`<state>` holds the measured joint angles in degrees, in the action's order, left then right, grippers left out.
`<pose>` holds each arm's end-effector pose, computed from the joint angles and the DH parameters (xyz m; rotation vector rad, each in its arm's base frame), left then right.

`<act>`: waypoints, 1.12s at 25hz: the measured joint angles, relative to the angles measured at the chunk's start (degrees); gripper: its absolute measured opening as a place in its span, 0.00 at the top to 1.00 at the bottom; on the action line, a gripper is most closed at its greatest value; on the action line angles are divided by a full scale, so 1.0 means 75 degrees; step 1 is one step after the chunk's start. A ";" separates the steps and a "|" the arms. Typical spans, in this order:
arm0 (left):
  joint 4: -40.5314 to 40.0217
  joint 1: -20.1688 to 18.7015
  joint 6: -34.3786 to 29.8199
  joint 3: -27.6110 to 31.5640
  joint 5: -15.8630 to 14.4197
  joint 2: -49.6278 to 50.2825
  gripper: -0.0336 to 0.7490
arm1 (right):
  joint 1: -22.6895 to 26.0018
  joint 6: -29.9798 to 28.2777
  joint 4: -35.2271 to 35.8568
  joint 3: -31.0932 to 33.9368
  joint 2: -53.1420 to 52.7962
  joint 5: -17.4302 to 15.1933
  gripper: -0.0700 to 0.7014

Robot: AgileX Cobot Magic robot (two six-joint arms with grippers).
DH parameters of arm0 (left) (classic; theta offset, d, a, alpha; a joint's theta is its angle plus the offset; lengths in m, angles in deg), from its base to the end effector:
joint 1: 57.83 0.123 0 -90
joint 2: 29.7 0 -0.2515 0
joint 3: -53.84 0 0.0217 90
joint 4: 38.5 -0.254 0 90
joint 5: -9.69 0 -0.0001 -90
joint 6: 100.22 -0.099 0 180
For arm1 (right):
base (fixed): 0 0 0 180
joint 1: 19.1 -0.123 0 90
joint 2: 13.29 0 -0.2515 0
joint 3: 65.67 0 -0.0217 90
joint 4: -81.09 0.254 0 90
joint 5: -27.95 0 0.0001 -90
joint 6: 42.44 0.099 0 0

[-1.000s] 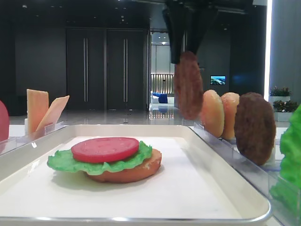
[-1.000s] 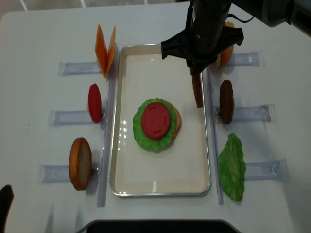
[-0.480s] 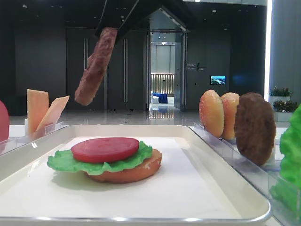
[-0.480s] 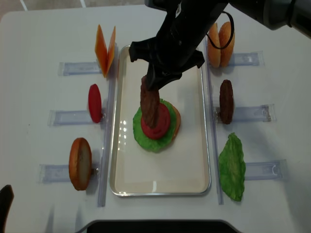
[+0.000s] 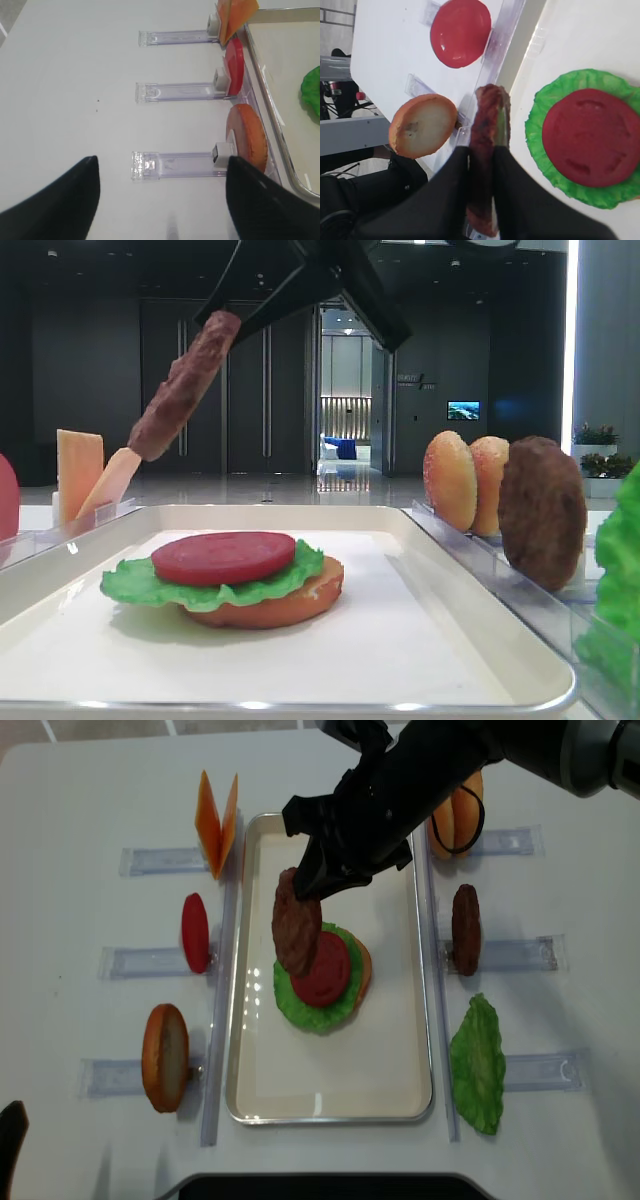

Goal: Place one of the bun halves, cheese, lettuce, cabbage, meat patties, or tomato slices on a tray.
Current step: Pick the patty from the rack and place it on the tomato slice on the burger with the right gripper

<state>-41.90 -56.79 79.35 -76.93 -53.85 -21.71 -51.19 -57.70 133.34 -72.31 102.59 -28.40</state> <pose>0.0376 0.0059 0.2631 -0.0152 2.1073 0.0872 0.2973 0.2634 0.2203 -0.5411 2.7180 1.2351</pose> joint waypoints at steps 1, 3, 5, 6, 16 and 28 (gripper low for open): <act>0.0000 0.0000 0.0000 0.0000 0.0000 0.0000 0.19 | 0.0020 -0.0211 0.0203 0.0172 0.0000 0.0061 0.76; 0.0000 0.0000 0.0000 0.0000 0.0000 0.0000 0.19 | 0.0027 -0.0547 0.0456 0.0439 0.0000 0.0281 0.76; 0.0000 0.0000 0.0000 0.0000 0.0000 0.0000 0.19 | 0.0027 -0.0816 0.0651 0.0613 0.0007 0.0450 0.76; 0.0000 0.0000 0.0000 0.0000 0.0000 0.0000 0.19 | 0.0027 -0.0955 0.0720 0.0651 0.0007 0.0505 0.76; 0.0000 0.0000 -0.0023 0.0000 0.0000 0.0000 0.19 | 0.0027 -0.1295 0.0793 0.0782 0.0007 0.0919 0.76; 0.0000 0.0000 -0.0023 0.0000 0.0000 0.0000 0.19 | 0.0027 -0.1541 0.0903 0.1634 0.0007 0.1357 0.76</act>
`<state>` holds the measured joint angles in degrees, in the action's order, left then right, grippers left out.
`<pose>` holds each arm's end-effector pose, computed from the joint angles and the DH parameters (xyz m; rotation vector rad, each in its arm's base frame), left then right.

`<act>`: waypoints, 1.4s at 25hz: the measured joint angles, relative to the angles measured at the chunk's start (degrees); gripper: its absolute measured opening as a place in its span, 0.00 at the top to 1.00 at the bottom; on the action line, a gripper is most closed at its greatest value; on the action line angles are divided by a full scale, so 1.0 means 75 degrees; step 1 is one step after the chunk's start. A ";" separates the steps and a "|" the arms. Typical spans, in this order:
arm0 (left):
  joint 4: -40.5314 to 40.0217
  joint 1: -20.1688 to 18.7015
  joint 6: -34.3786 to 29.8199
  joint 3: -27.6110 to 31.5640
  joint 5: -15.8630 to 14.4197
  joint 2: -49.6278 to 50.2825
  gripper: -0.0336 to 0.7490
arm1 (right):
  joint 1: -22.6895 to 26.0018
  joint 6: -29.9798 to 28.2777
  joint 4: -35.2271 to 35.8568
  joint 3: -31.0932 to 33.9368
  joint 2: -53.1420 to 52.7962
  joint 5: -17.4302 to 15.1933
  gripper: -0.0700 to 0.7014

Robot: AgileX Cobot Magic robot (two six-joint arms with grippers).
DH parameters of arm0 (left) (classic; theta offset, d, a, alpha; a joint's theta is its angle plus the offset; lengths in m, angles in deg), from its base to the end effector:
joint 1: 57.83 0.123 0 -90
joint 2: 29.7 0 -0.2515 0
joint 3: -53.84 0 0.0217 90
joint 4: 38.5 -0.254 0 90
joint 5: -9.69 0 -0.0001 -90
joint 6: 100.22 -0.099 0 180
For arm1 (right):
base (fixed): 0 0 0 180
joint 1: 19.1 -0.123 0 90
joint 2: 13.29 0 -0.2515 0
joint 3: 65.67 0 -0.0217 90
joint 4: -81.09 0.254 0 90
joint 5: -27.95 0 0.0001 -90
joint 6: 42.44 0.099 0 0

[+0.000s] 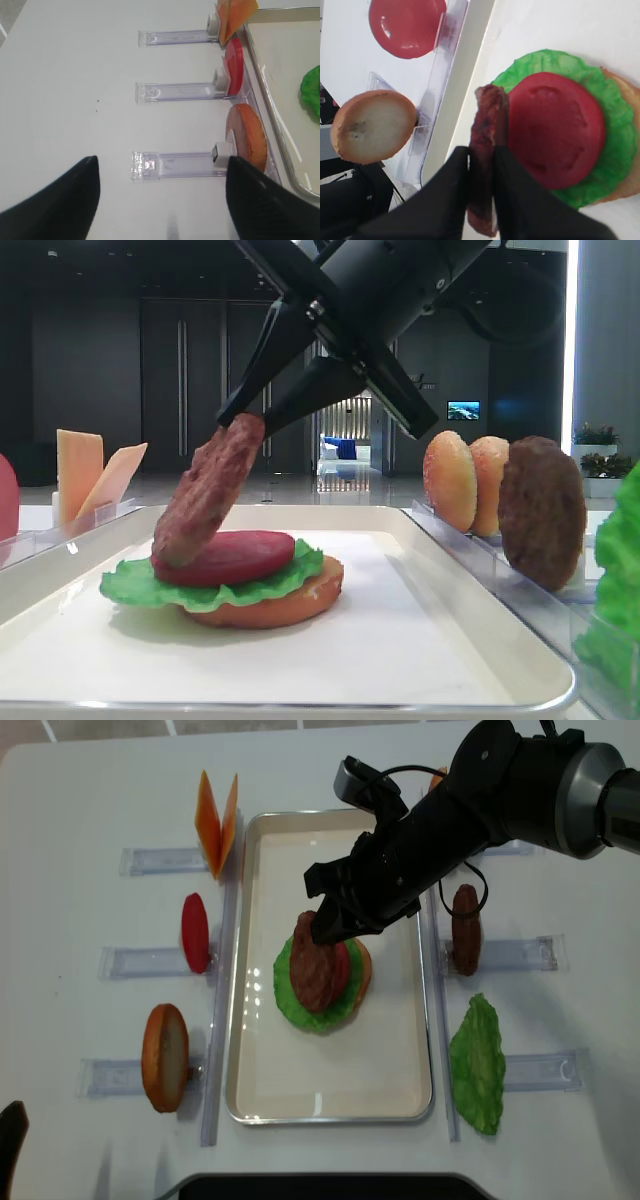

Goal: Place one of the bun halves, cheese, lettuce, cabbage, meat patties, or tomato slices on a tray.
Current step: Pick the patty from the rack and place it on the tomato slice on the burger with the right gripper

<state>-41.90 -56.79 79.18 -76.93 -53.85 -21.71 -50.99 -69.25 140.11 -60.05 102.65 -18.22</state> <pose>0.0376 0.0059 0.2631 -0.0121 2.1073 0.0890 0.2876 0.2512 0.1675 -0.4846 2.7044 1.1800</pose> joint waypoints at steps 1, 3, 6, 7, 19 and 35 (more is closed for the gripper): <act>0.0000 0.0000 0.0000 0.0000 0.0000 0.0000 0.19 | 0.0000 -0.0043 0.0085 0.0001 0.0000 0.0026 0.76; 0.0000 0.0000 0.0000 0.0000 0.0000 0.0000 0.19 | 0.0000 -0.0175 0.0329 0.0001 0.0000 0.0057 0.76; 0.0000 0.0000 0.0000 0.0000 0.0000 0.0000 0.19 | 0.0000 -0.0396 0.0841 0.0007 0.0000 0.0100 0.76; 0.0000 0.0000 0.0000 0.0000 0.0000 0.0000 0.19 | 0.0000 -0.0476 0.0968 0.0007 0.0000 0.0117 0.76; 0.0000 0.0000 0.0000 0.0000 0.0000 0.0000 0.19 | 0.0000 -0.0838 0.1092 0.0397 0.0000 0.0532 0.76; 0.0000 0.0000 0.0000 0.0000 0.0000 0.0000 0.19 | 0.0000 -0.1033 0.0684 0.0427 0.0000 0.0791 0.70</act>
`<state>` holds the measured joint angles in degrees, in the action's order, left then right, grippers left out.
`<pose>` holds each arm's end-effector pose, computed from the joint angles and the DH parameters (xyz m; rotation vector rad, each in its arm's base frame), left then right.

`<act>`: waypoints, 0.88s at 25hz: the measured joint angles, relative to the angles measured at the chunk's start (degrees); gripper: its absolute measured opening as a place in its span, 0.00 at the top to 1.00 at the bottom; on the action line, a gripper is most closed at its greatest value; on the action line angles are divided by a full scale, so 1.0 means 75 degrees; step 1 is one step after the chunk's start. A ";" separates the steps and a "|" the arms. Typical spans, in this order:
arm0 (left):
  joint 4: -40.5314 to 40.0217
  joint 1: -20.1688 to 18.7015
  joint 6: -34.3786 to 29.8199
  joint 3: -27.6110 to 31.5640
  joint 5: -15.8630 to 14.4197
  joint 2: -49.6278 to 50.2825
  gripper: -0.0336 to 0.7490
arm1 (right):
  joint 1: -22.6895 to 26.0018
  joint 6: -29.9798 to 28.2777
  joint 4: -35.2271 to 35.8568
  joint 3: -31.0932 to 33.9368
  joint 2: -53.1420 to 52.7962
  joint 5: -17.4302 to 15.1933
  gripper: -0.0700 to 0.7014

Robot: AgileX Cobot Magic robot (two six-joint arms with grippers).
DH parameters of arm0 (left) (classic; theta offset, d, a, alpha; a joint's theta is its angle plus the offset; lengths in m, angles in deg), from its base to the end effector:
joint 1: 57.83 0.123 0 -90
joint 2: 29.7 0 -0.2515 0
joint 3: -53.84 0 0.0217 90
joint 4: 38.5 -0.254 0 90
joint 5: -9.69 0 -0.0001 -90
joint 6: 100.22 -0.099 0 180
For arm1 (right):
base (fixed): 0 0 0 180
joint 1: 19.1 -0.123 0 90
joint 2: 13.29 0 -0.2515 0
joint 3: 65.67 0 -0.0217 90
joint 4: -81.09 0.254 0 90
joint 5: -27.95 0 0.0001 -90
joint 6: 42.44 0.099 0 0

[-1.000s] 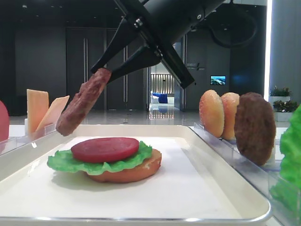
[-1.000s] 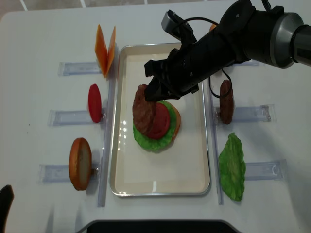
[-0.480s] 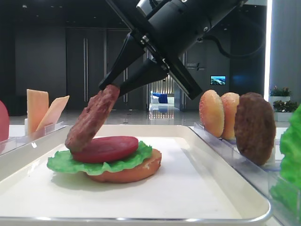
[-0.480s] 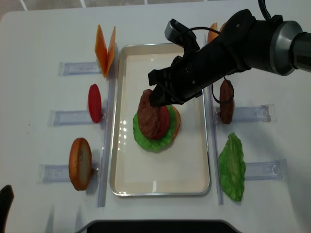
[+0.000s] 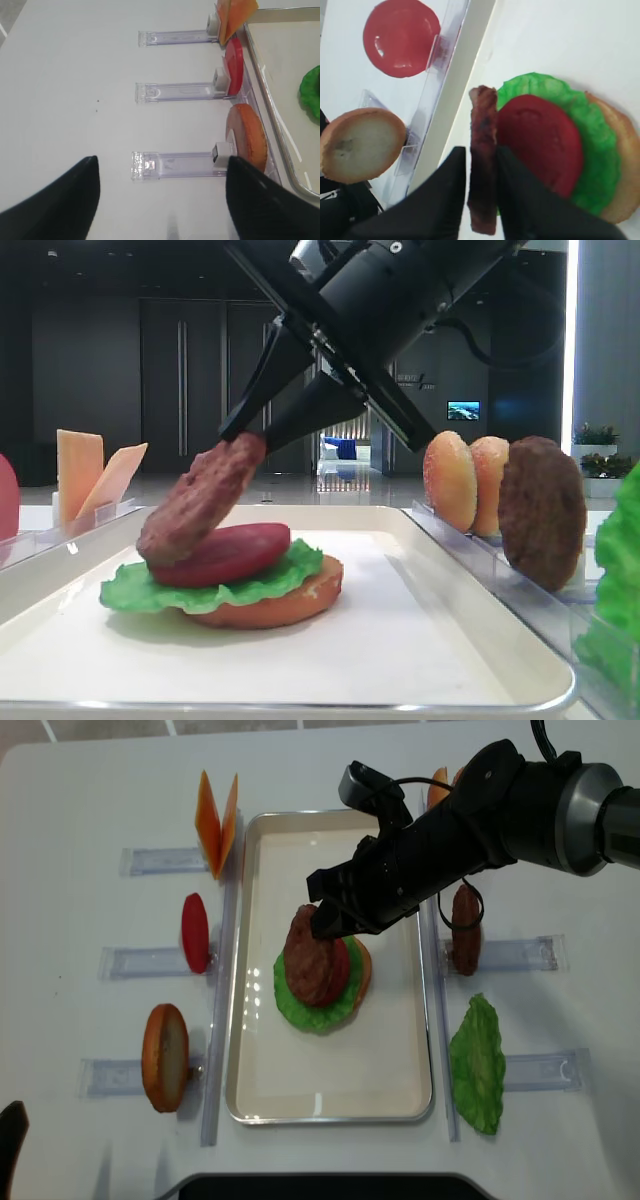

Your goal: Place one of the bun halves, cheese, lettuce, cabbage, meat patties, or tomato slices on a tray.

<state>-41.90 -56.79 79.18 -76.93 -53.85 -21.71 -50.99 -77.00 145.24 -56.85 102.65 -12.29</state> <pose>0.0376 0.0059 0.2631 -0.0121 2.1073 0.0890 0.2898 0.2482 0.1562 -0.4722 2.6258 1.1408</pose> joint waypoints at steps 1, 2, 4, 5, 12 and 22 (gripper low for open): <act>0.0000 0.0000 0.0000 0.0000 0.0000 0.0000 0.19 | 0.0000 0.0000 -0.0090 0.0000 0.0000 0.0019 0.66; 0.0000 0.0000 0.0000 0.0000 0.0000 0.0000 0.19 | 0.0000 0.0000 -0.0189 0.0000 0.0000 0.0053 0.60; 0.0000 0.0000 0.0000 0.0000 0.0000 0.0000 0.19 | 0.0028 0.0000 -0.0377 0.0000 0.0000 0.0056 0.51; 0.0000 0.0000 0.0000 0.0000 0.0000 0.0000 0.19 | 0.0072 0.0000 -0.0520 -0.0035 0.0000 0.0011 0.47; 0.0000 0.0000 0.0000 0.0000 0.0000 0.0000 0.19 | 0.0521 0.0997 -0.1850 -0.0806 -0.0362 -0.0624 0.39; 0.0000 0.0000 0.0000 0.0000 0.0000 0.0000 0.19 | 0.0520 0.5141 -0.5690 -0.2348 -0.1084 -0.1754 0.39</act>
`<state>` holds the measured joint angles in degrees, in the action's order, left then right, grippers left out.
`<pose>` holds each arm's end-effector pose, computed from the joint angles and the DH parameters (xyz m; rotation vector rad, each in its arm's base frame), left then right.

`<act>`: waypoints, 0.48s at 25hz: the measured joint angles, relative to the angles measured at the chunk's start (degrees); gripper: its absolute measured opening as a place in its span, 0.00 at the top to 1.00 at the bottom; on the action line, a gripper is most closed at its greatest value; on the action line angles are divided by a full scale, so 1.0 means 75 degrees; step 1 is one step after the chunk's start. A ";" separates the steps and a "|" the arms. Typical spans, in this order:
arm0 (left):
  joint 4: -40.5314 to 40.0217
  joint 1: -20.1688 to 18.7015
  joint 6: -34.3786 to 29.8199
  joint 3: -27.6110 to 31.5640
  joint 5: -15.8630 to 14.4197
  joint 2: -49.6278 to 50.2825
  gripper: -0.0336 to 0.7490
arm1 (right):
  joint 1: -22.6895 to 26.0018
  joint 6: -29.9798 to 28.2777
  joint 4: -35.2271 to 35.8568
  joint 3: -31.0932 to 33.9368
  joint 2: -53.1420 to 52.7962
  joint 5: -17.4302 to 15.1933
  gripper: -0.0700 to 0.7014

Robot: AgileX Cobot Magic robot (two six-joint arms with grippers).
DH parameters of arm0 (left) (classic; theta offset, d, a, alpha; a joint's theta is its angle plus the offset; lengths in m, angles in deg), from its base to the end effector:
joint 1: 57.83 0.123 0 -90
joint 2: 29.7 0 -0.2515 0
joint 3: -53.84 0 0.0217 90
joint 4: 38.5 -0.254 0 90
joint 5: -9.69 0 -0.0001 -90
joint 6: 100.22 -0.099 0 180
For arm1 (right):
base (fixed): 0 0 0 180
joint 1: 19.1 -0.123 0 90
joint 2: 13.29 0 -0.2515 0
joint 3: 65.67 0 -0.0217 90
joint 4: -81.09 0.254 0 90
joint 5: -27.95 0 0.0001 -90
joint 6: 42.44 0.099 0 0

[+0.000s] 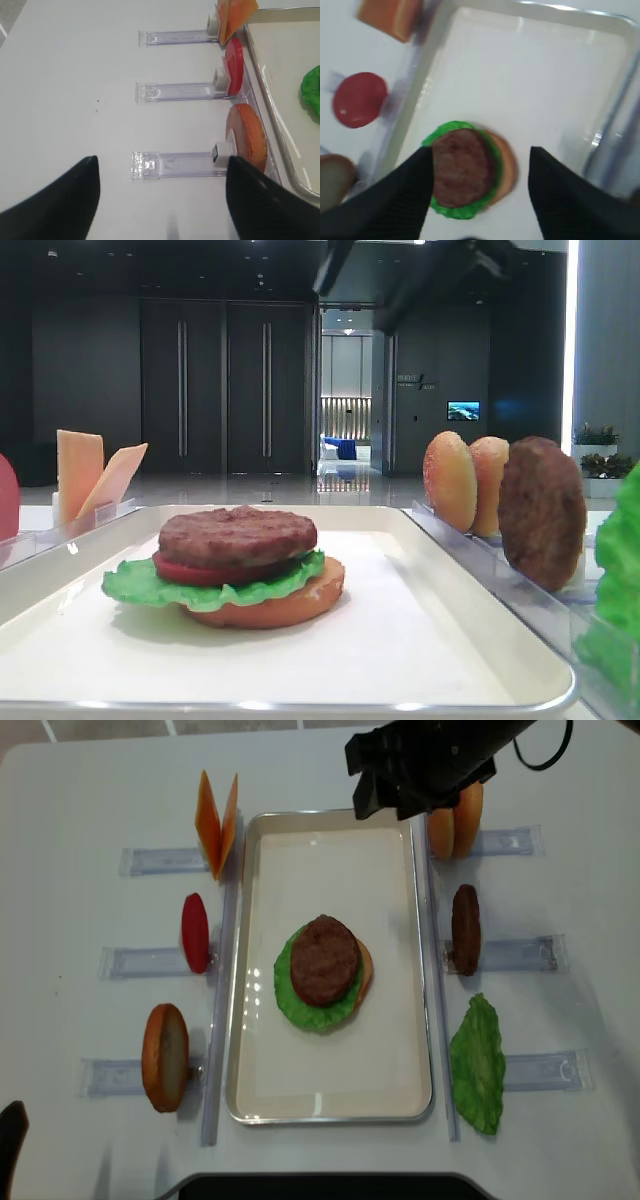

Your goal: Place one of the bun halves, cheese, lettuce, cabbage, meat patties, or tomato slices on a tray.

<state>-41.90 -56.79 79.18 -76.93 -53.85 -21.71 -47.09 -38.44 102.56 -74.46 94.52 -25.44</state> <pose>0.0376 0.0059 0.2631 -0.0121 2.1073 0.0890 0.3200 0.2030 0.2617 -0.3611 2.6829 0.6495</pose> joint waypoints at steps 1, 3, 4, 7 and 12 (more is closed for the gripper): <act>0.0000 0.0000 0.0000 0.0000 0.0000 0.0000 0.19 | 0.0000 0.0435 -0.0687 -0.0027 0.0000 -0.0182 0.39; 0.0000 0.0000 0.0000 0.0000 0.0000 0.0000 0.19 | 0.0020 0.1084 -0.1820 -0.0027 0.0008 -0.0584 0.39; 0.0000 0.0000 0.0000 0.0000 0.0000 0.0000 0.19 | 0.0082 0.1204 -0.2237 -0.0027 0.0008 -0.0810 0.39; 0.0000 0.0000 0.0000 0.0000 0.0000 0.0000 0.19 | 0.0439 0.1225 -0.2648 -0.0027 0.0008 -0.1366 0.39; 0.0000 0.0000 0.0000 0.0000 0.0000 0.0000 0.19 | 0.1526 0.0699 -0.2735 -0.0027 0.0008 -0.1910 0.39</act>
<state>-41.90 -56.79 79.18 -76.93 -53.85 -21.71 -35.65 -33.20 82.05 -74.66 94.58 -39.77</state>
